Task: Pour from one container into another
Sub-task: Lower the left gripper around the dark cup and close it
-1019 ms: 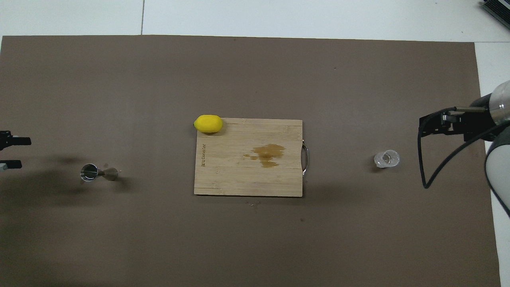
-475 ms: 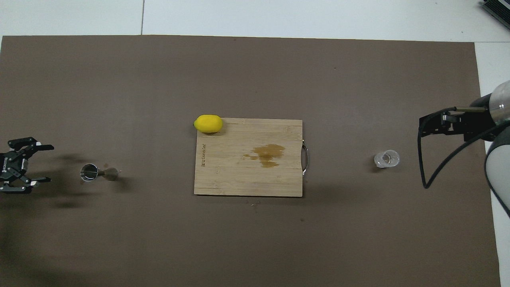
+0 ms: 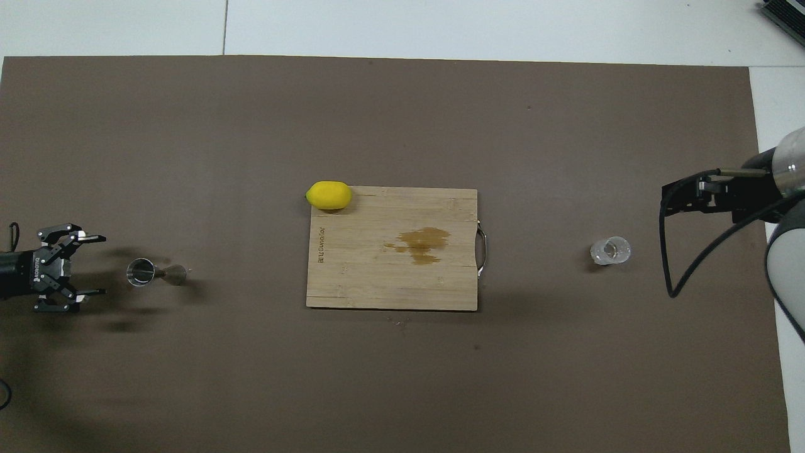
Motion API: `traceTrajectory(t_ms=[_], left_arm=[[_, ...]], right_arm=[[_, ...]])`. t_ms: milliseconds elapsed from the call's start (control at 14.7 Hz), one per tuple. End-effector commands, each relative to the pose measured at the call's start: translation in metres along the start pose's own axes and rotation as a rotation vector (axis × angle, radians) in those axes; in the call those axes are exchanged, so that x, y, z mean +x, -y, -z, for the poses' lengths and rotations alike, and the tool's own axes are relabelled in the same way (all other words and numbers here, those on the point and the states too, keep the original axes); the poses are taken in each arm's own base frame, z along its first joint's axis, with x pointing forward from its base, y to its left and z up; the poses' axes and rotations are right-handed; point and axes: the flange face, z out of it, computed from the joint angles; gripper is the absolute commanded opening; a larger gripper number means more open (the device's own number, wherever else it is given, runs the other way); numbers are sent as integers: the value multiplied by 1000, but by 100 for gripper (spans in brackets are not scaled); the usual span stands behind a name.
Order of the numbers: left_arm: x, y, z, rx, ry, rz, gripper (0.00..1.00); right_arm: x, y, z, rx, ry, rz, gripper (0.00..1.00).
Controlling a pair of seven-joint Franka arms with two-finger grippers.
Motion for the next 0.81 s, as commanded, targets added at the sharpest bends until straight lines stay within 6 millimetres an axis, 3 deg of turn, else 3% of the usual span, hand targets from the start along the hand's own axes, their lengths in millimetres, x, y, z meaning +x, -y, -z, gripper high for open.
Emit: traceTrajectory(t_ms=[0,475,747], left_arm=[[2,-9,-22,-3,-48,-8,100],[2,2,-69,-39,-89,-36,100],[5,6,-75,-54,-90,-41,100]], right_arm=[[-4,-4,3,11,7,14,100],[-4,-4,3,11,7,14,100],[-4,-4,3,11,7,14,100]])
